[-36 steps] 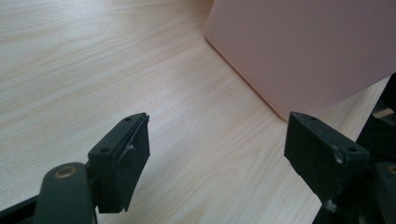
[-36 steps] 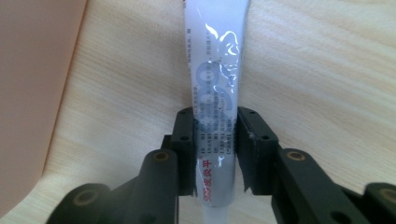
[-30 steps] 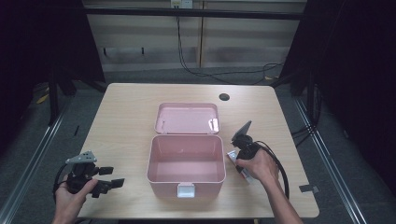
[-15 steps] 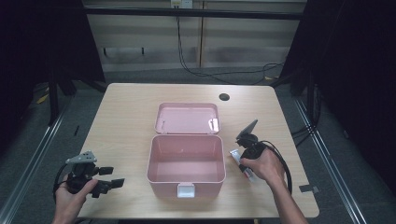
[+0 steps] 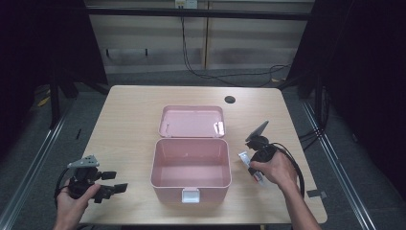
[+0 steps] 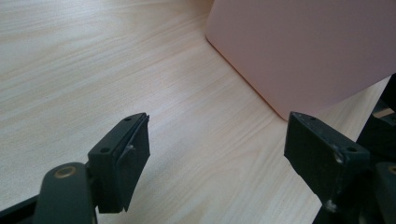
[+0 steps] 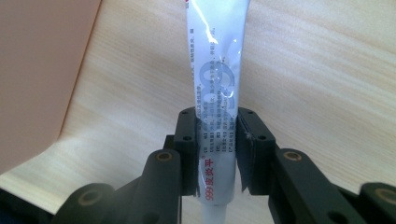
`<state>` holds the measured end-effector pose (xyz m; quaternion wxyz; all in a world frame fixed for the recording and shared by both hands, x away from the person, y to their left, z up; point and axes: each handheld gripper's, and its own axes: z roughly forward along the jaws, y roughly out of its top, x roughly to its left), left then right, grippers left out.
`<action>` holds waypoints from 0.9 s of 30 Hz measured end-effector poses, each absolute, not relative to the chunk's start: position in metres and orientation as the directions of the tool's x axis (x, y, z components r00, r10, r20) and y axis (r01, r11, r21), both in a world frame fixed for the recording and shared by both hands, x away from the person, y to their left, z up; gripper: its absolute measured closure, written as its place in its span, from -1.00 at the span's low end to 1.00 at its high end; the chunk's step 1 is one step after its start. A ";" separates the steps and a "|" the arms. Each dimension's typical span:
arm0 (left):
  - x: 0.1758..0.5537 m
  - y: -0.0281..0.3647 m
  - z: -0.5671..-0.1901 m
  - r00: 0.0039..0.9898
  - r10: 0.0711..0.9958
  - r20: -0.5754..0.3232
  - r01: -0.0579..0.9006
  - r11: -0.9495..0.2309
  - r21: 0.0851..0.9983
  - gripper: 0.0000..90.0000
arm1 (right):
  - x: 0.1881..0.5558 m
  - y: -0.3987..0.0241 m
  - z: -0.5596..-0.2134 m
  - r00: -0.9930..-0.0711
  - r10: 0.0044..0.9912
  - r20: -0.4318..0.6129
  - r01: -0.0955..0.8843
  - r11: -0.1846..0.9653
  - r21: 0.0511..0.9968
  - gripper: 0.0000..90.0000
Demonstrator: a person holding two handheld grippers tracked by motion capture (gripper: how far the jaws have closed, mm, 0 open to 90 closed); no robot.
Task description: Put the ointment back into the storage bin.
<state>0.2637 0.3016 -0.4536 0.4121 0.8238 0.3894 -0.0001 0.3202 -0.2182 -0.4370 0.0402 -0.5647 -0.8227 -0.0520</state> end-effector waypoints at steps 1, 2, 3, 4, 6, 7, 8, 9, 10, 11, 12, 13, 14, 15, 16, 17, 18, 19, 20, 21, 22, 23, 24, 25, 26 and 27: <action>0.263 0.301 -0.454 0.693 0.642 -0.328 0.646 -0.352 0.677 -0.51 | 0.320 -0.219 -0.435 -0.361 0.924 0.123 0.932 0.360 0.035 0.60; 0.263 0.301 -0.454 0.693 0.642 -0.328 0.646 -0.352 0.677 -0.51 | 0.320 -0.219 -0.435 -0.361 0.924 0.123 0.932 0.360 0.035 0.60; 0.263 0.301 -0.454 0.695 0.641 -0.327 0.646 -0.355 0.676 -0.51 | 0.319 -0.220 -0.434 -0.363 0.924 0.122 0.932 0.362 0.033 0.60; 0.264 0.301 -0.454 0.695 0.640 -0.327 0.646 -0.356 0.676 -0.51 | 0.318 -0.220 -0.434 -0.364 0.923 0.125 0.932 0.361 0.040 0.59; 0.264 0.301 -0.454 0.695 0.640 -0.326 0.645 -0.356 0.676 -0.51 | 0.318 -0.222 -0.433 -0.364 0.923 0.127 0.931 0.363 0.036 0.59; 0.264 0.301 -0.454 0.696 0.639 -0.327 0.646 -0.358 0.675 -0.51 | 0.317 -0.224 -0.433 -0.367 0.922 0.127 0.930 0.365 0.040 0.60; 0.264 0.301 -0.454 0.696 0.639 -0.327 0.646 -0.358 0.675 -0.51 | 0.317 -0.224 -0.433 -0.367 0.922 0.127 0.930 0.365 0.040 0.60; 0.264 0.301 -0.454 0.696 0.639 -0.327 0.645 -0.357 0.675 -0.51 | 0.317 -0.226 -0.432 -0.374 0.918 0.130 0.927 0.372 0.038 0.60; 0.264 0.301 -0.454 0.696 0.639 -0.327 0.645 -0.357 0.675 -0.51 | 0.317 -0.226 -0.432 -0.374 0.918 0.130 0.927 0.372 0.038 0.60; 0.264 0.301 -0.454 0.696 0.639 -0.327 0.646 -0.357 0.675 -0.51 | 0.317 -0.226 -0.431 -0.377 0.917 0.128 0.926 0.375 0.038 0.60; 0.264 0.301 -0.454 0.696 0.639 -0.327 0.646 -0.357 0.675 -0.51 | 0.317 -0.226 -0.431 -0.377 0.917 0.128 0.926 0.375 0.038 0.60; 0.264 0.301 -0.454 0.695 0.639 -0.330 0.647 -0.356 0.674 -0.51 | 0.316 -0.227 -0.429 -0.381 0.916 0.128 0.925 0.379 0.039 0.59; 0.264 0.301 -0.454 0.695 0.639 -0.330 0.647 -0.356 0.674 -0.51 | 0.316 -0.227 -0.429 -0.381 0.916 0.128 0.925 0.379 0.039 0.59; 0.264 0.301 -0.454 0.695 0.641 -0.326 0.646 -0.355 0.676 -0.51 | 0.316 -0.228 -0.428 -0.384 0.914 0.127 0.923 0.382 0.041 0.60; 0.264 0.301 -0.454 0.694 0.641 -0.329 0.647 -0.353 0.676 -0.51 | 0.316 -0.228 -0.426 -0.386 0.914 0.126 0.922 0.384 0.042 0.60; 0.264 0.301 -0.454 0.692 0.642 -0.330 0.648 -0.351 0.676 -0.51 | 0.315 -0.229 -0.424 -0.389 0.912 0.130 0.921 0.386 0.050 0.60; 0.264 0.301 -0.454 0.692 0.642 -0.330 0.648 -0.351 0.676 -0.51 | 0.315 -0.229 -0.424 -0.389 0.912 0.130 0.921 0.386 0.050 0.60; 0.264 0.301 -0.454 0.694 0.641 -0.327 0.646 -0.356 0.675 -0.51 | 0.315 -0.229 -0.422 -0.395 0.910 0.127 0.919 0.392 0.049 0.60; 0.264 0.301 -0.454 0.696 0.640 -0.327 0.646 -0.357 0.675 -0.51 | 0.315 -0.230 -0.421 -0.405 0.905 0.130 0.914 0.401 0.057 0.59; 0.264 0.301 -0.454 0.695 0.640 -0.329 0.647 -0.357 0.674 -0.51 | 0.314 -0.231 -0.418 -0.411 0.901 0.135 0.912 0.407 0.060 0.60; 0.264 0.301 -0.454 0.695 0.640 -0.328 0.647 -0.357 0.674 -0.51 | 0.314 -0.231 -0.417 -0.411 0.902 0.135 0.912 0.406 0.063 0.60; 0.264 0.301 -0.454 0.694 0.641 -0.327 0.647 -0.356 0.675 -0.51 | 0.314 -0.232 -0.416 -0.410 0.902 0.133 0.912 0.405 0.060 0.59; 0.264 0.301 -0.454 0.694 0.641 -0.327 0.647 -0.356 0.675 -0.51 | 0.314 -0.232 -0.416 -0.410 0.902 0.133 0.912 0.405 0.060 0.59; 0.264 0.301 -0.454 0.692 0.643 -0.329 0.648 -0.352 0.675 -0.51 | 0.314 -0.232 -0.415 -0.412 0.901 0.136 0.911 0.407 0.062 0.60; 0.264 0.301 -0.454 0.692 0.643 -0.329 0.648 -0.352 0.675 -0.51 | 0.313 -0.233 -0.415 -0.413 0.901 0.136 0.911 0.408 0.064 0.59; 0.264 0.301 -0.454 0.694 0.641 -0.328 0.647 -0.356 0.674 -0.51 | 0.313 -0.233 -0.414 -0.417 0.898 0.137 0.909 0.413 0.063 0.60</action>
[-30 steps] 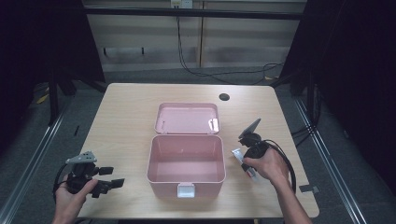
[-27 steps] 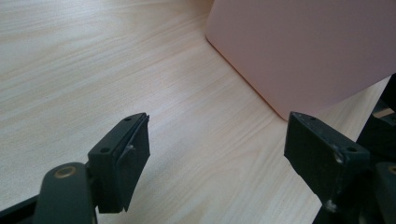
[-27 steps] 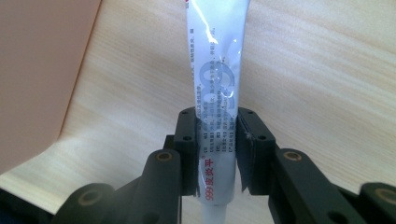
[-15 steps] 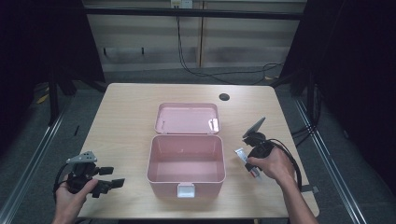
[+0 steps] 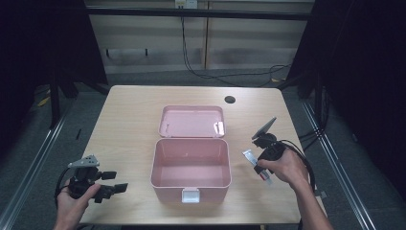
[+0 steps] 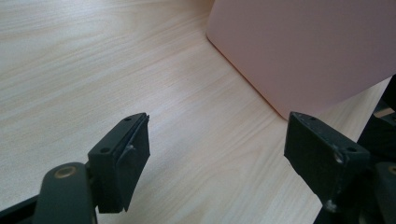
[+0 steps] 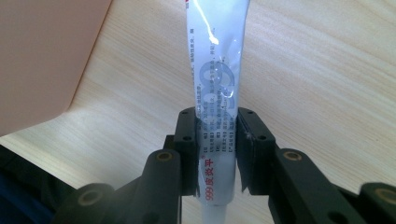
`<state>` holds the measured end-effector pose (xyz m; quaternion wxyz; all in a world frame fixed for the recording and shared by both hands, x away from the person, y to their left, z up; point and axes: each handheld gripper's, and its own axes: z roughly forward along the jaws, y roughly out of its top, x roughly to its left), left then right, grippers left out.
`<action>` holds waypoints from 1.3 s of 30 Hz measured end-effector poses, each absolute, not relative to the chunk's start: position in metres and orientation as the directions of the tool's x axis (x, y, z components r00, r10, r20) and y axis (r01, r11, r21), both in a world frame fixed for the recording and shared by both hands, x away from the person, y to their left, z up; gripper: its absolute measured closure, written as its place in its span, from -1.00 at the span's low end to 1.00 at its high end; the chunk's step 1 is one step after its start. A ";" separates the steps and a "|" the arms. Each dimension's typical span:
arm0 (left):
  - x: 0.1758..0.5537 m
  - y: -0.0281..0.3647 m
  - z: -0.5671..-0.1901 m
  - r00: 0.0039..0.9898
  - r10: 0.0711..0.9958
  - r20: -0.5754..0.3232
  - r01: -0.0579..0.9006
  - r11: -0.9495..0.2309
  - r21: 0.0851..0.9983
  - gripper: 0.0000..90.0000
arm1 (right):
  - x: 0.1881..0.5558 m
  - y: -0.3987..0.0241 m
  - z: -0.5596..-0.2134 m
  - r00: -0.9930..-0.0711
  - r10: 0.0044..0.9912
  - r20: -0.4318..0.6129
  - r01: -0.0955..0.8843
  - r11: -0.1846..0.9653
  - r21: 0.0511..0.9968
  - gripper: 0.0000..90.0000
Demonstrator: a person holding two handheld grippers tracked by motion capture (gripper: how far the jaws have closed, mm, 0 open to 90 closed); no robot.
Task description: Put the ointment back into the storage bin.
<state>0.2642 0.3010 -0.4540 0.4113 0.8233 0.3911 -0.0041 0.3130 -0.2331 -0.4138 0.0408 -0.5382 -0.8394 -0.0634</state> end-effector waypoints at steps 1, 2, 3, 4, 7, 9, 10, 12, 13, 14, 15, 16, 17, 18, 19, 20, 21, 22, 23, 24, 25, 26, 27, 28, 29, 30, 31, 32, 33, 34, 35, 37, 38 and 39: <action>0.264 0.301 -0.454 0.694 0.641 -0.328 0.647 -0.356 0.674 -0.51 | 0.313 -0.233 -0.414 -0.421 0.897 0.139 0.907 0.416 0.063 0.60; 0.264 0.301 -0.454 0.695 0.640 -0.328 0.647 -0.357 0.674 -0.51 | 0.312 -0.234 -0.413 -0.422 0.896 0.140 0.906 0.418 0.063 0.60; 0.264 0.301 -0.454 0.695 0.640 -0.328 0.647 -0.356 0.674 -0.51 | 0.312 -0.234 -0.412 -0.421 0.897 0.138 0.907 0.415 0.068 0.60; 0.264 0.301 -0.454 0.694 0.641 -0.329 0.648 -0.356 0.674 -0.51 | 0.312 -0.234 -0.411 -0.423 0.895 0.140 0.906 0.417 0.070 0.60; 0.264 0.301 -0.454 0.693 0.642 -0.327 0.647 -0.354 0.675 -0.51 | 0.311 -0.235 -0.408 -0.428 0.892 0.142 0.904 0.422 0.074 0.60; 0.264 0.301 -0.454 0.695 0.641 -0.327 0.646 -0.357 0.674 -0.51 | 0.311 -0.235 -0.405 -0.435 0.890 0.136 0.900 0.428 0.078 0.59; 0.264 0.301 -0.454 0.695 0.640 -0.327 0.647 -0.357 0.674 -0.51 | 0.310 -0.235 -0.404 -0.447 0.884 0.136 0.895 0.440 0.080 0.59; 0.264 0.301 -0.454 0.694 0.641 -0.327 0.647 -0.356 0.674 -0.51 | 0.309 -0.235 -0.403 -0.447 0.884 0.132 0.894 0.441 0.078 0.59; 0.264 0.301 -0.454 0.693 0.642 -0.327 0.647 -0.356 0.674 -0.51 | 0.308 -0.234 -0.401 -0.455 0.881 0.129 0.890 0.448 0.079 0.59; 0.264 0.301 -0.454 0.692 0.643 -0.329 0.648 -0.353 0.674 -0.51 | 0.307 -0.234 -0.401 -0.459 0.879 0.129 0.888 0.452 0.080 0.59; 0.264 0.301 -0.454 0.691 0.643 -0.329 0.648 -0.351 0.676 -0.51 | 0.307 -0.234 -0.401 -0.459 0.879 0.129 0.888 0.452 0.080 0.59; 0.264 0.301 -0.454 0.692 0.644 -0.325 0.645 -0.352 0.678 -0.51 | 0.307 -0.234 -0.399 -0.464 0.877 0.127 0.886 0.458 0.077 0.60; 0.264 0.301 -0.454 0.693 0.644 -0.325 0.645 -0.352 0.678 -0.51 | 0.307 -0.234 -0.398 -0.467 0.876 0.123 0.884 0.460 0.081 0.59; 0.264 0.301 -0.454 0.692 0.644 -0.326 0.646 -0.351 0.678 -0.51 | 0.306 -0.235 -0.395 -0.476 0.871 0.124 0.879 0.468 0.086 0.59; 0.264 0.301 -0.454 0.692 0.644 -0.326 0.646 -0.351 0.678 -0.51 | 0.306 -0.235 -0.395 -0.476 0.871 0.124 0.879 0.468 0.086 0.59; 0.264 0.301 -0.454 0.691 0.644 -0.328 0.648 -0.351 0.677 -0.51 | 0.305 -0.235 -0.391 -0.497 0.860 0.114 0.867 0.489 0.092 0.59; 0.264 0.301 -0.454 0.691 0.644 -0.328 0.648 -0.351 0.677 -0.51 | 0.304 -0.234 -0.390 -0.509 0.853 0.115 0.860 0.501 0.096 0.59; 0.264 0.301 -0.454 0.692 0.644 -0.325 0.645 -0.352 0.678 -0.51 | 0.303 -0.234 -0.389 -0.518 0.848 0.113 0.855 0.510 0.094 0.59; 0.264 0.301 -0.454 0.692 0.644 -0.325 0.645 -0.352 0.678 -0.51 | 0.303 -0.234 -0.389 -0.518 0.848 0.113 0.855 0.510 0.094 0.59; 0.264 0.301 -0.454 0.691 0.645 -0.326 0.646 -0.351 0.677 -0.51 | 0.302 -0.233 -0.388 -0.527 0.842 0.115 0.850 0.518 0.100 0.59; 0.264 0.301 -0.454 0.691 0.645 -0.327 0.647 -0.351 0.677 -0.51 | 0.301 -0.233 -0.385 -0.529 0.842 0.108 0.848 0.520 0.102 0.59; 0.264 0.301 -0.454 0.691 0.644 -0.328 0.648 -0.352 0.675 -0.51 | 0.300 -0.233 -0.384 -0.536 0.837 0.108 0.844 0.526 0.110 0.59; 0.264 0.301 -0.454 0.691 0.644 -0.328 0.648 -0.352 0.675 -0.51 | 0.300 -0.233 -0.382 -0.539 0.835 0.112 0.842 0.528 0.114 0.59; 0.264 0.301 -0.454 0.691 0.645 -0.327 0.648 -0.352 0.675 -0.51 | 0.299 -0.232 -0.381 -0.545 0.831 0.113 0.838 0.533 0.118 0.59; 0.264 0.301 -0.454 0.691 0.645 -0.327 0.648 -0.352 0.675 -0.51 | 0.299 -0.232 -0.381 -0.545 0.831 0.113 0.838 0.533 0.118 0.59; 0.264 0.301 -0.454 0.691 0.646 -0.325 0.647 -0.351 0.677 -0.51 | 0.299 -0.232 -0.379 -0.547 0.830 0.108 0.836 0.535 0.123 0.59; 0.264 0.301 -0.454 0.691 0.646 -0.325 0.647 -0.351 0.677 -0.51 | 0.298 -0.231 -0.377 -0.551 0.828 0.109 0.833 0.537 0.132 0.59; 0.264 0.301 -0.454 0.689 0.646 -0.329 0.650 -0.350 0.675 -0.51 | 0.298 -0.231 -0.376 -0.554 0.825 0.108 0.831 0.540 0.134 0.59; 0.264 0.301 -0.454 0.689 0.646 -0.329 0.650 -0.350 0.675 -0.51 | 0.298 -0.231 -0.376 -0.554 0.825 0.108 0.831 0.540 0.134 0.59; 0.264 0.301 -0.454 0.691 0.644 -0.329 0.649 -0.352 0.674 -0.51 | 0.298 -0.231 -0.374 -0.557 0.823 0.108 0.828 0.542 0.141 0.59; 0.264 0.301 -0.454 0.691 0.643 -0.329 0.649 -0.352 0.675 -0.51 | 0.297 -0.231 -0.371 -0.563 0.819 0.112 0.824 0.546 0.151 0.59; 0.264 0.301 -0.454 0.689 0.646 -0.328 0.649 -0.349 0.676 -0.51 | 0.297 -0.231 -0.369 -0.567 0.816 0.110 0.821 0.550 0.151 0.59; 0.264 0.301 -0.454 0.690 0.646 -0.326 0.648 -0.350 0.677 -0.51 | 0.296 -0.231 -0.367 -0.566 0.817 0.110 0.822 0.548 0.153 0.59; 0.264 0.301 -0.454 0.690 0.646 -0.326 0.647 -0.350 0.677 -0.51 | 0.296 -0.231 -0.363 -0.585 0.803 0.109 0.807 0.565 0.173 0.59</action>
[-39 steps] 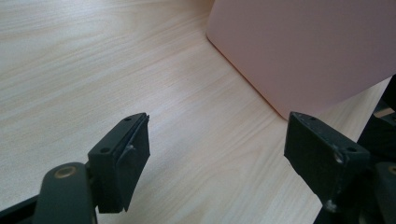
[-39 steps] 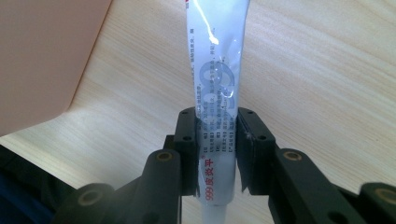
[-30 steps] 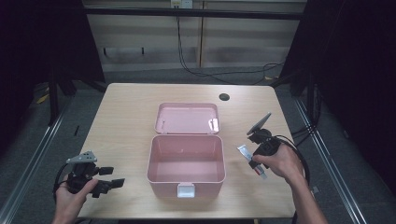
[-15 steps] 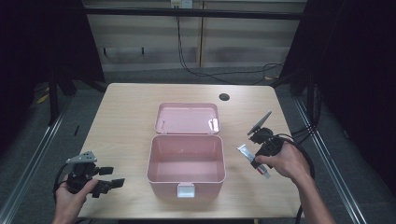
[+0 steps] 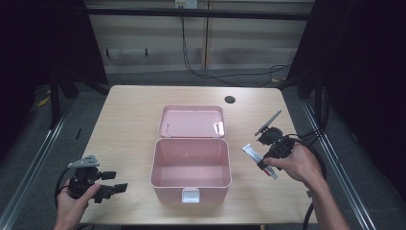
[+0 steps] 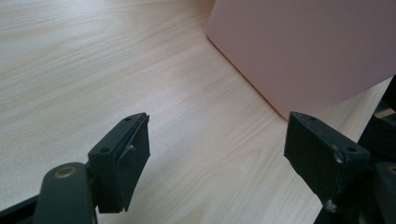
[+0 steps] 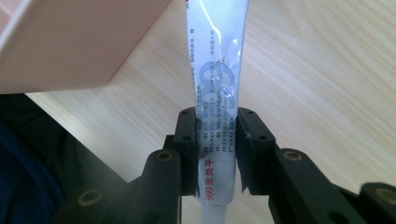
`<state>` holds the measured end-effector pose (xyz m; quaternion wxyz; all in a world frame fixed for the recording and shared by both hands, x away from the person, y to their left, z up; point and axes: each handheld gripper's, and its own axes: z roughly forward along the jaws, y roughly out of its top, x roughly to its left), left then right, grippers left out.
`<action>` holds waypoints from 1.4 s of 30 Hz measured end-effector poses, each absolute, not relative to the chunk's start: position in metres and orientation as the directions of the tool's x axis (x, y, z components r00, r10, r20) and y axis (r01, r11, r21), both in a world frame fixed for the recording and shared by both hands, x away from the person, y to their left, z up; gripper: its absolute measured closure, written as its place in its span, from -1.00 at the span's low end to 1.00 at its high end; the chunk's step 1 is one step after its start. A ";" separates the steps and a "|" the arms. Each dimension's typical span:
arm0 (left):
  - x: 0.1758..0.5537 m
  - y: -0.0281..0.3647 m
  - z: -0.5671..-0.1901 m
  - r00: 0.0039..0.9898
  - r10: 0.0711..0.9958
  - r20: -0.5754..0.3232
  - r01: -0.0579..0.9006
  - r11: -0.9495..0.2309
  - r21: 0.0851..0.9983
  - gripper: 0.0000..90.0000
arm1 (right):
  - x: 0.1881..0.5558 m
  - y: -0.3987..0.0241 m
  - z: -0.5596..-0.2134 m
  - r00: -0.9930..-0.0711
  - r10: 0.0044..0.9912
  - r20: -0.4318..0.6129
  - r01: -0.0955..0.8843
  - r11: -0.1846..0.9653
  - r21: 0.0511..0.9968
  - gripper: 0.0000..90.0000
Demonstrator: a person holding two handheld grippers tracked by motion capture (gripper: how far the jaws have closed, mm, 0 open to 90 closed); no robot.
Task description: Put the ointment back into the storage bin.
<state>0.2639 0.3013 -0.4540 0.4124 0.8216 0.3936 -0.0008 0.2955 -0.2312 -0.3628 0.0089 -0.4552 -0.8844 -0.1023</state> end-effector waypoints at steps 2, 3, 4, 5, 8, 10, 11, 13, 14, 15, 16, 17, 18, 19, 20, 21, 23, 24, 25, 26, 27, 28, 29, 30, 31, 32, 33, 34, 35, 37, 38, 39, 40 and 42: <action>0.264 0.301 -0.454 0.691 0.645 -0.326 0.647 -0.350 0.677 -0.51 | 0.295 -0.231 -0.361 -0.587 0.802 0.110 0.806 0.566 0.174 0.59; 0.264 0.301 -0.454 0.691 0.644 -0.327 0.647 -0.351 0.677 -0.51 | 0.294 -0.230 -0.356 -0.617 0.781 0.099 0.781 0.592 0.201 0.59; 0.264 0.301 -0.454 0.691 0.644 -0.327 0.647 -0.351 0.677 -0.51 | 0.294 -0.230 -0.356 -0.617 0.781 0.099 0.781 0.592 0.201 0.59; 0.264 0.301 -0.454 0.691 0.645 -0.327 0.647 -0.351 0.677 -0.51 | 0.294 -0.230 -0.351 -0.624 0.777 0.085 0.773 0.596 0.217 0.59; 0.264 0.301 -0.454 0.689 0.646 -0.329 0.649 -0.348 0.677 -0.51 | 0.294 -0.229 -0.345 -0.637 0.766 0.086 0.760 0.606 0.235 0.59; 0.264 0.301 -0.454 0.690 0.645 -0.329 0.648 -0.348 0.677 -0.51 | 0.293 -0.228 -0.343 -0.644 0.761 0.082 0.755 0.614 0.232 0.59; 0.264 0.301 -0.454 0.691 0.645 -0.327 0.647 -0.350 0.677 -0.51 | 0.292 -0.226 -0.340 -0.659 0.747 0.085 0.742 0.628 0.235 0.59; 0.264 0.301 -0.454 0.690 0.644 -0.329 0.649 -0.351 0.675 -0.51 | 0.292 -0.225 -0.338 -0.675 0.733 0.083 0.728 0.644 0.236 0.59; 0.264 0.301 -0.454 0.690 0.644 -0.329 0.649 -0.351 0.675 -0.51 | 0.292 -0.225 -0.338 -0.675 0.733 0.083 0.728 0.644 0.236 0.59; 0.264 0.301 -0.454 0.692 0.644 -0.328 0.648 -0.353 0.674 -0.51 | 0.291 -0.223 -0.338 -0.682 0.727 0.082 0.722 0.651 0.234 0.59; 0.264 0.301 -0.454 0.692 0.644 -0.326 0.647 -0.355 0.675 -0.51 | 0.291 -0.221 -0.335 -0.705 0.704 0.086 0.702 0.674 0.232 0.59; 0.264 0.301 -0.454 0.690 0.644 -0.330 0.650 -0.351 0.674 -0.51 | 0.290 -0.220 -0.334 -0.707 0.702 0.082 0.698 0.676 0.235 0.59; 0.264 0.301 -0.454 0.690 0.644 -0.330 0.650 -0.351 0.674 -0.51 | 0.290 -0.220 -0.334 -0.707 0.702 0.082 0.698 0.676 0.235 0.59; 0.264 0.301 -0.454 0.690 0.644 -0.330 0.650 -0.350 0.675 -0.51 | 0.291 -0.218 -0.331 -0.721 0.688 0.084 0.685 0.688 0.240 0.59; 0.264 0.301 -0.454 0.690 0.644 -0.330 0.650 -0.350 0.675 -0.51 | 0.291 -0.218 -0.331 -0.721 0.688 0.084 0.685 0.688 0.240 0.59; 0.264 0.301 -0.454 0.689 0.645 -0.330 0.649 -0.348 0.676 -0.51 | 0.291 -0.216 -0.326 -0.729 0.680 0.080 0.676 0.696 0.242 0.59; 0.264 0.301 -0.454 0.689 0.645 -0.332 0.650 -0.346 0.676 -0.51 | 0.291 -0.215 -0.324 -0.731 0.678 0.080 0.673 0.698 0.245 0.59; 0.264 0.301 -0.454 0.689 0.645 -0.330 0.649 -0.347 0.677 -0.51 | 0.291 -0.213 -0.321 -0.739 0.669 0.082 0.666 0.704 0.246 0.59; 0.264 0.301 -0.454 0.690 0.645 -0.328 0.648 -0.349 0.677 -0.51 | 0.291 -0.211 -0.319 -0.742 0.666 0.081 0.662 0.707 0.249 0.59; 0.264 0.301 -0.454 0.690 0.645 -0.328 0.648 -0.349 0.677 -0.51 | 0.291 -0.211 -0.319 -0.742 0.666 0.081 0.662 0.707 0.249 0.59; 0.264 0.301 -0.454 0.690 0.644 -0.331 0.649 -0.347 0.677 -0.51 | 0.291 -0.208 -0.316 -0.755 0.651 0.082 0.647 0.717 0.258 0.59; 0.264 0.301 -0.454 0.690 0.644 -0.331 0.649 -0.347 0.677 -0.51 | 0.291 -0.208 -0.316 -0.755 0.651 0.082 0.647 0.717 0.258 0.59; 0.264 0.301 -0.454 0.689 0.645 -0.330 0.649 -0.347 0.677 -0.51 | 0.292 -0.204 -0.315 -0.769 0.634 0.082 0.631 0.731 0.260 0.59; 0.264 0.301 -0.454 0.689 0.645 -0.330 0.649 -0.347 0.677 -0.51 | 0.292 -0.204 -0.315 -0.769 0.634 0.082 0.631 0.731 0.260 0.59; 0.264 0.301 -0.454 0.689 0.644 -0.331 0.649 -0.347 0.677 -0.51 | 0.292 -0.200 -0.313 -0.777 0.624 0.083 0.621 0.739 0.262 0.59; 0.264 0.301 -0.454 0.689 0.644 -0.331 0.649 -0.347 0.677 -0.51 | 0.292 -0.200 -0.313 -0.777 0.624 0.083 0.621 0.739 0.262 0.59; 0.264 0.301 -0.454 0.689 0.644 -0.332 0.650 -0.346 0.677 -0.51 | 0.293 -0.197 -0.310 -0.785 0.613 0.087 0.611 0.745 0.268 0.59; 0.264 0.301 -0.454 0.688 0.645 -0.332 0.650 -0.346 0.677 -0.51 | 0.293 -0.197 -0.310 -0.785 0.613 0.087 0.611 0.745 0.268 0.59; 0.264 0.302 -0.454 0.691 0.644 -0.328 0.647 -0.350 0.677 -0.51 | 0.294 -0.195 -0.308 -0.790 0.607 0.089 0.605 0.748 0.273 0.59; 0.264 0.302 -0.454 0.692 0.643 -0.328 0.647 -0.351 0.677 -0.51 | 0.295 -0.191 -0.308 -0.795 0.600 0.086 0.599 0.755 0.267 0.59; 0.264 0.301 -0.454 0.688 0.645 -0.333 0.650 -0.345 0.677 -0.51 | 0.295 -0.191 -0.308 -0.795 0.600 0.086 0.599 0.755 0.267 0.59; 0.264 0.302 -0.454 0.691 0.644 -0.328 0.647 -0.349 0.678 -0.51 | 0.295 -0.186 -0.307 -0.806 0.586 0.083 0.585 0.765 0.270 0.59; 0.264 0.302 -0.454 0.691 0.644 -0.328 0.647 -0.349 0.678 -0.51 | 0.296 -0.185 -0.307 -0.811 0.581 0.077 0.577 0.770 0.271 0.59; 0.264 0.302 -0.454 0.691 0.645 -0.327 0.647 -0.349 0.678 -0.51 | 0.296 -0.183 -0.306 -0.812 0.578 0.081 0.576 0.771 0.272 0.59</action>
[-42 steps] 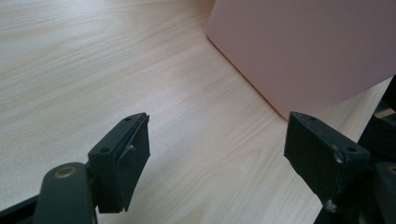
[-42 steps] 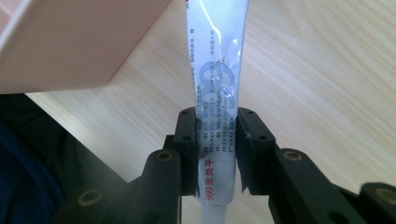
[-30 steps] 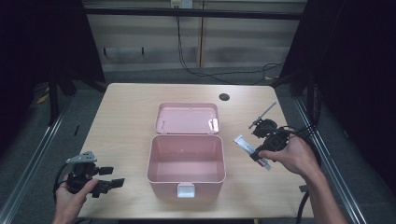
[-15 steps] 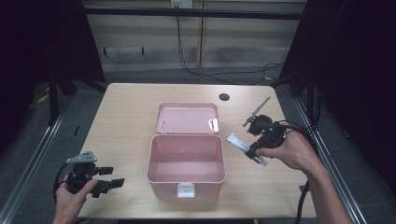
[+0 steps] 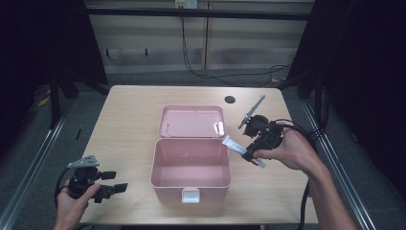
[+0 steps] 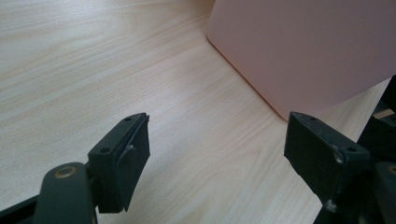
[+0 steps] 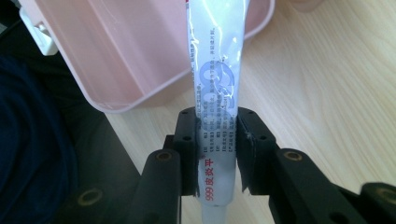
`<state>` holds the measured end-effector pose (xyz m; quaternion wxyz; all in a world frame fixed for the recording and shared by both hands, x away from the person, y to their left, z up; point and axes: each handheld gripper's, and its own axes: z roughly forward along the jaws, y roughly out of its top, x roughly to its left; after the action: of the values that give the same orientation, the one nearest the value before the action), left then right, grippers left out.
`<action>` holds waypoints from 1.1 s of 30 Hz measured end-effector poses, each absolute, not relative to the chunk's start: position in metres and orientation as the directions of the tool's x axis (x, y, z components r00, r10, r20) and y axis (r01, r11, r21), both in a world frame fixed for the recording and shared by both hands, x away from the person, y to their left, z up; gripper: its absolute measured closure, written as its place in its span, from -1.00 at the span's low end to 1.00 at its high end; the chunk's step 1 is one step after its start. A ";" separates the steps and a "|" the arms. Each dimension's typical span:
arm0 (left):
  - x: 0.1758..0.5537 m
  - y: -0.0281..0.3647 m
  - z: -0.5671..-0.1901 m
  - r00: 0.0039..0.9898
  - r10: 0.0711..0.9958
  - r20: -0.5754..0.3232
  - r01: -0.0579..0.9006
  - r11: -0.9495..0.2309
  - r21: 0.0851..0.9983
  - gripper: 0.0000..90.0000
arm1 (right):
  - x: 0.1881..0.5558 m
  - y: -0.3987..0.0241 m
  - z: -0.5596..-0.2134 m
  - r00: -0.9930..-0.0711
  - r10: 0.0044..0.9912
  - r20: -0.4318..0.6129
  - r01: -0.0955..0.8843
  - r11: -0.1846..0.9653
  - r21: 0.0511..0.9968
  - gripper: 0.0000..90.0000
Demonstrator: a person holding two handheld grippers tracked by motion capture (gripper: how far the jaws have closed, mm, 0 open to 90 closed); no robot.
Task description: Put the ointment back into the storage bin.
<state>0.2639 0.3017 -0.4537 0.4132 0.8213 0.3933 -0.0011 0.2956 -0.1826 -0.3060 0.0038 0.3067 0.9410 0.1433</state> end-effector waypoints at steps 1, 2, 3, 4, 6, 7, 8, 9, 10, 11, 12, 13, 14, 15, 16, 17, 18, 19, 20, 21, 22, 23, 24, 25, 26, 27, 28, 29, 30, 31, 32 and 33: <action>0.264 0.302 -0.454 0.689 0.645 -0.330 0.649 -0.347 0.677 -0.51 | 0.296 -0.181 -0.305 -0.814 0.575 0.080 0.573 0.774 0.269 0.59; 0.264 0.302 -0.454 0.692 0.643 -0.326 0.646 -0.352 0.677 -0.51 | 0.297 -0.177 -0.304 -0.823 0.562 0.081 0.561 0.784 0.268 0.59; 0.264 0.302 -0.454 0.690 0.644 -0.330 0.648 -0.347 0.678 -0.51 | 0.297 -0.175 -0.304 -0.827 0.557 0.081 0.556 0.787 0.265 0.59; 0.264 0.302 -0.454 0.692 0.643 -0.329 0.647 -0.351 0.677 -0.51 | 0.297 -0.173 -0.304 -0.832 0.549 0.082 0.549 0.792 0.267 0.59; 0.264 0.301 -0.454 0.689 0.644 -0.333 0.650 -0.346 0.677 -0.51 | 0.298 -0.168 -0.304 -0.838 0.539 0.082 0.540 0.800 0.262 0.59; 0.264 0.302 -0.454 0.691 0.645 -0.327 0.647 -0.350 0.678 -0.51 | 0.299 -0.166 -0.304 -0.844 0.530 0.082 0.531 0.805 0.263 0.59; 0.264 0.302 -0.454 0.691 0.645 -0.327 0.647 -0.350 0.678 -0.51 | 0.299 -0.166 -0.304 -0.844 0.530 0.082 0.531 0.805 0.263 0.59; 0.264 0.302 -0.453 0.691 0.644 -0.327 0.646 -0.350 0.678 -0.51 | 0.300 -0.161 -0.304 -0.848 0.523 0.083 0.525 0.810 0.262 0.59; 0.264 0.302 -0.453 0.691 0.644 -0.327 0.646 -0.350 0.678 -0.51 | 0.300 -0.161 -0.304 -0.848 0.523 0.083 0.525 0.810 0.262 0.59; 0.264 0.302 -0.454 0.692 0.644 -0.327 0.646 -0.350 0.678 -0.51 | 0.301 -0.157 -0.304 -0.855 0.512 0.084 0.515 0.817 0.261 0.59; 0.264 0.302 -0.454 0.692 0.644 -0.327 0.646 -0.350 0.678 -0.51 | 0.301 -0.157 -0.304 -0.855 0.512 0.084 0.515 0.817 0.261 0.59; 0.264 0.302 -0.454 0.692 0.644 -0.327 0.647 -0.350 0.677 -0.51 | 0.301 -0.154 -0.303 -0.858 0.507 0.084 0.510 0.820 0.262 0.59; 0.264 0.302 -0.454 0.694 0.642 -0.327 0.646 -0.354 0.676 -0.51 | 0.301 -0.152 -0.302 -0.864 0.497 0.084 0.500 0.825 0.265 0.59; 0.264 0.302 -0.454 0.693 0.643 -0.326 0.646 -0.353 0.677 -0.51 | 0.301 -0.152 -0.302 -0.864 0.497 0.084 0.500 0.825 0.265 0.59; 0.264 0.302 -0.454 0.694 0.642 -0.325 0.645 -0.354 0.677 -0.51 | 0.302 -0.149 -0.302 -0.868 0.490 0.083 0.493 0.828 0.268 0.59; 0.264 0.302 -0.453 0.693 0.643 -0.325 0.645 -0.352 0.678 -0.51 | 0.302 -0.147 -0.301 -0.870 0.486 0.086 0.490 0.829 0.270 0.59; 0.264 0.302 -0.453 0.693 0.643 -0.326 0.645 -0.352 0.679 -0.51 | 0.302 -0.145 -0.302 -0.873 0.480 0.086 0.484 0.832 0.271 0.59; 0.264 0.302 -0.453 0.693 0.643 -0.326 0.645 -0.351 0.679 -0.51 | 0.302 -0.143 -0.302 -0.875 0.477 0.083 0.481 0.835 0.269 0.59; 0.264 0.302 -0.453 0.693 0.643 -0.326 0.645 -0.351 0.679 -0.51 | 0.302 -0.138 -0.304 -0.880 0.467 0.084 0.471 0.842 0.264 0.59; 0.264 0.302 -0.453 0.692 0.644 -0.327 0.646 -0.349 0.679 -0.51 | 0.302 -0.138 -0.304 -0.880 0.467 0.084 0.471 0.842 0.264 0.59; 0.264 0.302 -0.453 0.693 0.643 -0.327 0.646 -0.351 0.678 -0.51 | 0.303 -0.137 -0.304 -0.883 0.461 0.084 0.466 0.844 0.265 0.59; 0.264 0.302 -0.454 0.695 0.643 -0.323 0.644 -0.354 0.678 -0.51 | 0.304 -0.132 -0.306 -0.888 0.451 0.090 0.458 0.850 0.260 0.59; 0.264 0.302 -0.454 0.695 0.643 -0.323 0.644 -0.354 0.678 -0.51 | 0.304 -0.132 -0.306 -0.888 0.451 0.090 0.458 0.850 0.260 0.59; 0.264 0.302 -0.453 0.694 0.641 -0.328 0.645 -0.351 0.679 -0.51 | 0.304 -0.128 -0.307 -0.891 0.444 0.089 0.452 0.854 0.257 0.59; 0.264 0.302 -0.453 0.694 0.641 -0.328 0.645 -0.351 0.679 -0.51 | 0.304 -0.128 -0.307 -0.891 0.444 0.089 0.452 0.854 0.257 0.59; 0.264 0.302 -0.453 0.693 0.642 -0.327 0.645 -0.351 0.679 -0.51 | 0.305 -0.124 -0.308 -0.897 0.432 0.097 0.442 0.863 0.244 0.59; 0.264 0.302 -0.453 0.694 0.642 -0.326 0.644 -0.353 0.679 -0.51 | 0.305 -0.124 -0.308 -0.897 0.432 0.097 0.442 0.863 0.244 0.59; 0.264 0.302 -0.453 0.695 0.641 -0.327 0.644 -0.352 0.679 -0.51 | 0.305 -0.122 -0.308 -0.902 0.422 0.095 0.432 0.869 0.243 0.59; 0.264 0.302 -0.453 0.697 0.639 -0.327 0.643 -0.355 0.678 -0.51 | 0.305 -0.118 -0.309 -0.903 0.417 0.100 0.429 0.871 0.238 0.59; 0.264 0.302 -0.453 0.695 0.640 -0.328 0.644 -0.353 0.679 -0.51 | 0.306 -0.115 -0.309 -0.907 0.410 0.097 0.421 0.875 0.239 0.59; 0.264 0.302 -0.453 0.695 0.640 -0.328 0.644 -0.352 0.679 -0.51 | 0.306 -0.112 -0.309 -0.906 0.412 0.102 0.424 0.876 0.230 0.59; 0.264 0.302 -0.453 0.695 0.641 -0.326 0.643 -0.352 0.680 -0.51 | 0.307 -0.111 -0.310 -0.912 0.399 0.101 0.411 0.881 0.232 0.59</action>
<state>0.2639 0.3022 -0.4533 0.4145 0.8221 0.3903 -0.0015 0.3071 -0.1106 -0.3101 -0.0250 0.2089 0.9696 0.1252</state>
